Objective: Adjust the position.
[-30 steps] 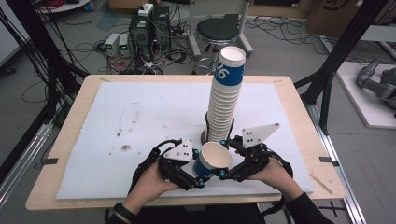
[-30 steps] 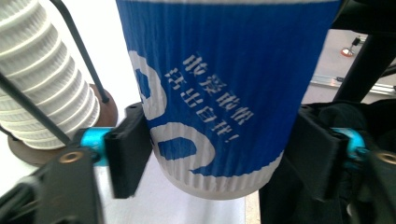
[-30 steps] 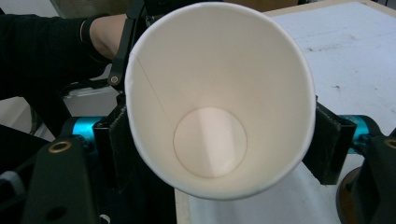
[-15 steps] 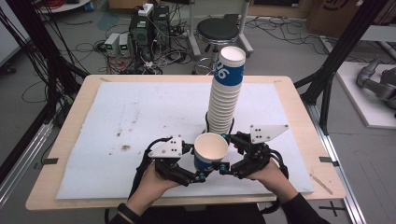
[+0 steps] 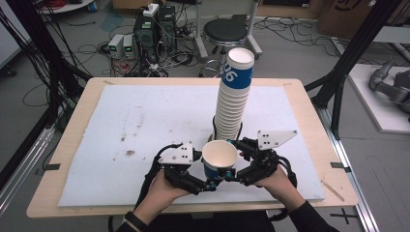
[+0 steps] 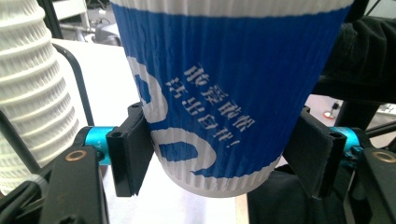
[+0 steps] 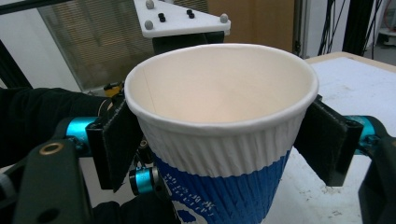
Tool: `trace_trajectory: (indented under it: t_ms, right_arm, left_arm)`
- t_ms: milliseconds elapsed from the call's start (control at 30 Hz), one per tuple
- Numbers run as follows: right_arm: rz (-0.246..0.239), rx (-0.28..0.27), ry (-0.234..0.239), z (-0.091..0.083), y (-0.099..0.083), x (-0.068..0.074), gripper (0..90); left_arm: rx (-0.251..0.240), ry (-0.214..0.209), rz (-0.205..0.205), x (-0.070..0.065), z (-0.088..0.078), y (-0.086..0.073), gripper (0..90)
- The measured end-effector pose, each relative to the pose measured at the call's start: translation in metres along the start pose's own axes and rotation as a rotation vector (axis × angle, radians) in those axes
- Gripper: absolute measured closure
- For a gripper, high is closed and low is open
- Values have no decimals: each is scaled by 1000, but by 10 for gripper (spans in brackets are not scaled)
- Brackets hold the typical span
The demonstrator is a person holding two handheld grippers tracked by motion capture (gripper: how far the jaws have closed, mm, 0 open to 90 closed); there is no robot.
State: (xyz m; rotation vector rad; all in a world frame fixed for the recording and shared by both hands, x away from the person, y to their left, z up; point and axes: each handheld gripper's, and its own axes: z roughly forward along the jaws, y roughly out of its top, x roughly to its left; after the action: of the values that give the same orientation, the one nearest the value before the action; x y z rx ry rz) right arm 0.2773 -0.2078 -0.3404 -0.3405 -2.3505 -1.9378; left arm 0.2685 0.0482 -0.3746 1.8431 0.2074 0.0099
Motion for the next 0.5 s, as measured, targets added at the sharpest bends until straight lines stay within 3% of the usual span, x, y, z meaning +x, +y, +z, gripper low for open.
trace_trajectory:
  t_ms: [233,500]
  right_arm:
    - [-11,1,-6,2,-1,1,225]
    - [-17,-1,-13,6,-3,2,228]
  left_arm:
    - [-30,-3,-35,-2,0,5,202]
    - [-94,-11,-92,1,-5,6,204]
